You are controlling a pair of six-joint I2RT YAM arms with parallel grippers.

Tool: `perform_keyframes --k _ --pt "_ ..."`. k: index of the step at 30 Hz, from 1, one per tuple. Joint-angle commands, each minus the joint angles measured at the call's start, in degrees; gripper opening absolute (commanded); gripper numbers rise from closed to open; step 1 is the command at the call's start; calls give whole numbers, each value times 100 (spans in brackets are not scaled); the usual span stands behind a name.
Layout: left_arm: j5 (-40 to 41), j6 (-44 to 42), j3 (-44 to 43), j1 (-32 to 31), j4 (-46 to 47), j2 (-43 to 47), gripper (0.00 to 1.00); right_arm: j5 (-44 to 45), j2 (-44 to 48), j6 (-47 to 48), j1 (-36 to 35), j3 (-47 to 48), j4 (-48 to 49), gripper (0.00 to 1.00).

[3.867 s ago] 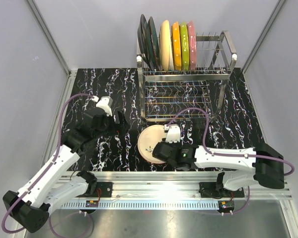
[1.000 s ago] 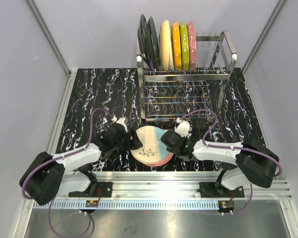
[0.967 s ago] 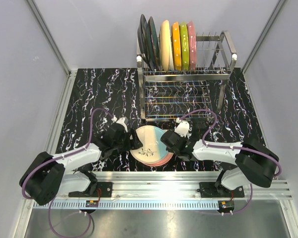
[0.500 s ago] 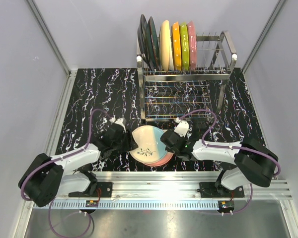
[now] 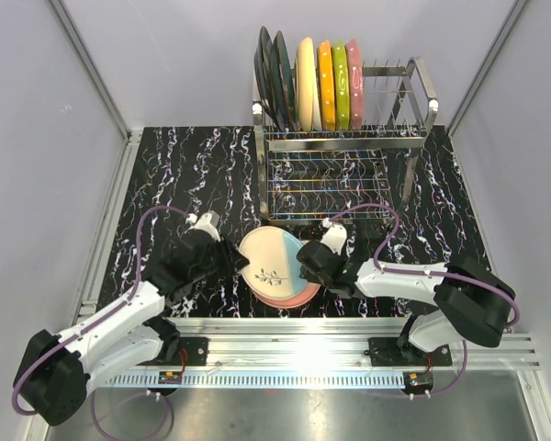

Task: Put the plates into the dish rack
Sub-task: Grab a plate with the left arm, then pass the plate from the left arm to the right

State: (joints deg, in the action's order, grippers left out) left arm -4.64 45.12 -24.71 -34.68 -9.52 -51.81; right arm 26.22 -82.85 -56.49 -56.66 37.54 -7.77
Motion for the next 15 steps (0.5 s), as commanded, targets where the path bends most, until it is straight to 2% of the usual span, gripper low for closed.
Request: perform_keyframes --k 1,2,5,9,11,12,15 --pt "-326 172 -210 31 407 312 25 -380 84 120 -20 -98 21 44" --pt "-353 198 -245 48 381 329 25 -346 180 147 -20 -98 21 48" --pt "-379 260 -306 57 284 382 25 -275 487 226 -20 -71 -128 53" --pt "-406 330 -438 66 240 418 20 -240 1024 445 -29 -63 -251 61" --pt "-397 365 -499 75 179 400 20 -240 1366 708 -38 -19 -330 64" --pt "-397 374 -587 75 152 391 20 -223 1490 796 -64 16 -391 71" --pt "-397 374 -763 66 73 330 13 -100 1877 1332 -344 78 -348 77"
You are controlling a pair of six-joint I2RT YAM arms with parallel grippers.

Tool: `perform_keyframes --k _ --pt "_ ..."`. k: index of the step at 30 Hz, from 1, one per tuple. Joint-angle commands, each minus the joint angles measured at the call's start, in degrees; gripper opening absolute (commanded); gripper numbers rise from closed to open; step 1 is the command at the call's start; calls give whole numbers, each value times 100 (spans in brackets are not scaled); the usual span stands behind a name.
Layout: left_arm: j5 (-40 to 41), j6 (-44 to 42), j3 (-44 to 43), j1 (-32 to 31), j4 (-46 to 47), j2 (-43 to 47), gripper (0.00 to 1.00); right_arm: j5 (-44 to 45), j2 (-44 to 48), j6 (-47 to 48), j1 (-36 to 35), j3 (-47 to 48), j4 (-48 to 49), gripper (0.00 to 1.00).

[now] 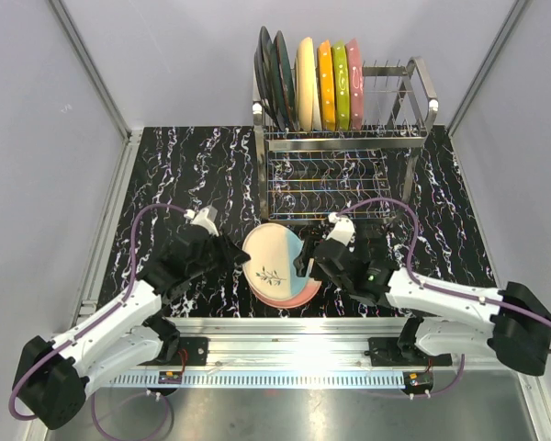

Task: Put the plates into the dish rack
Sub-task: Pass the plate from the left arm to the right

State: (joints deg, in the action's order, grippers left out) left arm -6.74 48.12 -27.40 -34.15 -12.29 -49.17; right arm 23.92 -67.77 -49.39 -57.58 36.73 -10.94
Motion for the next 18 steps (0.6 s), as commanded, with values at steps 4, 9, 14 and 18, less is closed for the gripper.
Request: perform_keyframes --k 4,9,14,18 --pt "-170 127 -696 23 202 -66 4 595 353 1438 -982 605 -109 81" --pt "-196 294 -925 23 43 -216 0 1438 -280 1896 -1975 1063 -58 82" --pt "-240 426 -1074 14 -80 -242 0 2168 -1297 2275 -2520 1687 -127 84" --pt "-178 418 -1259 14 -422 -208 0 2371 -1967 2311 -2600 2135 -233 86"
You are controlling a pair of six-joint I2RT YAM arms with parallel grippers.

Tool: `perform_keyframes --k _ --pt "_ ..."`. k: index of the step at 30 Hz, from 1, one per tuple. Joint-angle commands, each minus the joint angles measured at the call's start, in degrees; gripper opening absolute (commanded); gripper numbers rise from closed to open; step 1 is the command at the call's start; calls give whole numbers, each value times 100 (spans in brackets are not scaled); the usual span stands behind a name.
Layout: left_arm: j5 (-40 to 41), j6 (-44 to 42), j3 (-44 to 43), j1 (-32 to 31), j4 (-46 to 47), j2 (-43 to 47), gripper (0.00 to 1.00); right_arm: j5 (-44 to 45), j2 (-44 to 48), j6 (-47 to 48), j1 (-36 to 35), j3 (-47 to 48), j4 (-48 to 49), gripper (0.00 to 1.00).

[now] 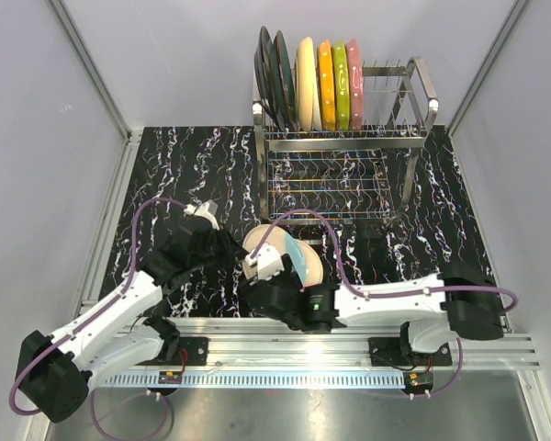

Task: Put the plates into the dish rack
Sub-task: Pass the plate from the left arm to the right

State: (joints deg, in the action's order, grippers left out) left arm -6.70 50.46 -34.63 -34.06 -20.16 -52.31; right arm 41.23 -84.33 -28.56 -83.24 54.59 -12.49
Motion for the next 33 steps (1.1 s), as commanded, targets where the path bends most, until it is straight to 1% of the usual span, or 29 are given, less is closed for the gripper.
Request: perform_keyframes --k 1,5,8,12,13,15,16,17,20,22,25,27,28,29,31,33 --pt "-130 175 -588 14 312 116 0 701 -503 236 -34 412 -87 86" --pt "-86 175 -703 5 118 160 0 868 -996 281 -25 737 -218 86" --pt "-86 175 -790 14 -22 134 0 1263 -1357 53 -34 1175 -805 84" --pt "-77 158 -835 14 -76 81 0 1554 -1384 -299 -17 1204 -983 71" --pt "-77 149 -835 14 -75 81 0 1615 -1323 -300 -25 1177 -975 65" --pt "-86 166 -843 5 -75 37 3 1642 -1287 -317 -25 1124 -983 58" --pt "-103 175 -835 14 -84 37 3 1660 -1279 -317 -25 1124 -1001 54" --pt "-130 175 -852 5 -67 28 6 1669 -1287 -317 -34 1124 -1027 47" --pt "-183 184 -861 5 -23 -7 12 1669 -1287 -370 -34 1151 -1150 35" --pt "-209 166 -852 14 12 -24 18 1686 -1244 -370 -69 1159 -1159 32" --pt "-200 149 -861 14 30 -24 20 1774 -1173 -309 -166 1194 -1212 29" --pt "-218 140 -878 14 30 -16 25 1827 -1129 -282 -218 1282 -1334 25" --pt "-226 122 -879 14 30 -16 34 1888 -1094 -282 -280 1309 -1378 24" --pt "-227 114 -870 5 47 -7 41 1915 -1059 -282 -306 1352 -1448 22" --pt "-235 35 -922 5 39 -7 47 1976 -928 -300 -350 1362 -1493 17" --pt "-218 -79 -1010 14 21 -16 52 1985 -761 -335 -359 1327 -1502 14"
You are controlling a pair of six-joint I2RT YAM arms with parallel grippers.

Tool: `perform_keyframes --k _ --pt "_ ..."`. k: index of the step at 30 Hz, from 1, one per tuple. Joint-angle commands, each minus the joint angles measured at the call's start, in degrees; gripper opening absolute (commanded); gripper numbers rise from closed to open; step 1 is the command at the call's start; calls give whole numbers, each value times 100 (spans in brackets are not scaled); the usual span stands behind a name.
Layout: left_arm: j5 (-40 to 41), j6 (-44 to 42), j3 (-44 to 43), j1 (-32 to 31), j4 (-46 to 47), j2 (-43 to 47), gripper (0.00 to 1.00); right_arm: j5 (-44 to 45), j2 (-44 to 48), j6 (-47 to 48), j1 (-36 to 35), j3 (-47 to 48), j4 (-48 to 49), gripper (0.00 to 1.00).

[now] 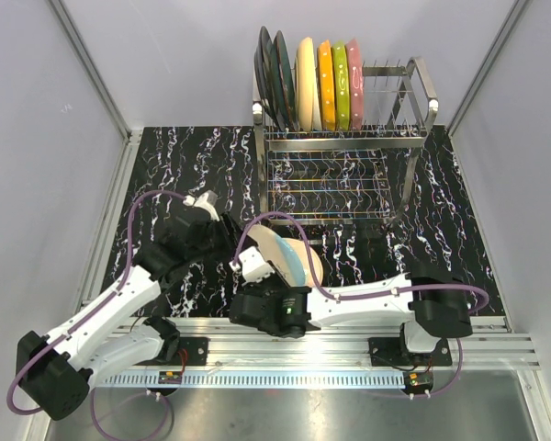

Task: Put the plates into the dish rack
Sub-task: Pass the plate from the left arm to the right, then insert the plate into the dish rack

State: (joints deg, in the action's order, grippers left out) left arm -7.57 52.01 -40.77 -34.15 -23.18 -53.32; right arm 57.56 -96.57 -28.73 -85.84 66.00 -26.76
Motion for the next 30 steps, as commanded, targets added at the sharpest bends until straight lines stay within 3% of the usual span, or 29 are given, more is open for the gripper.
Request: perform_keyframes --k 1,3,11,18,25,30 --pt "-122 -279 -431 23 305 85 55 352 525 -352 -108 168 -83 13" --pt "-52 -410 -554 14 191 85 60 326 726 -396 -108 45 -31 10" --pt "317 -946 -1160 14 -380 102 99 326 1325 -739 -99 -324 -31 5" --pt "1038 -1412 -1512 40 -802 401 99 116 2176 -862 -91 -860 443 0" --pt "1170 -1501 -1223 58 -873 735 99 -376 2819 -1012 67 -1273 768 0" --pt "1179 -1545 -898 67 -916 867 99 -632 3021 -731 155 -1029 857 0"
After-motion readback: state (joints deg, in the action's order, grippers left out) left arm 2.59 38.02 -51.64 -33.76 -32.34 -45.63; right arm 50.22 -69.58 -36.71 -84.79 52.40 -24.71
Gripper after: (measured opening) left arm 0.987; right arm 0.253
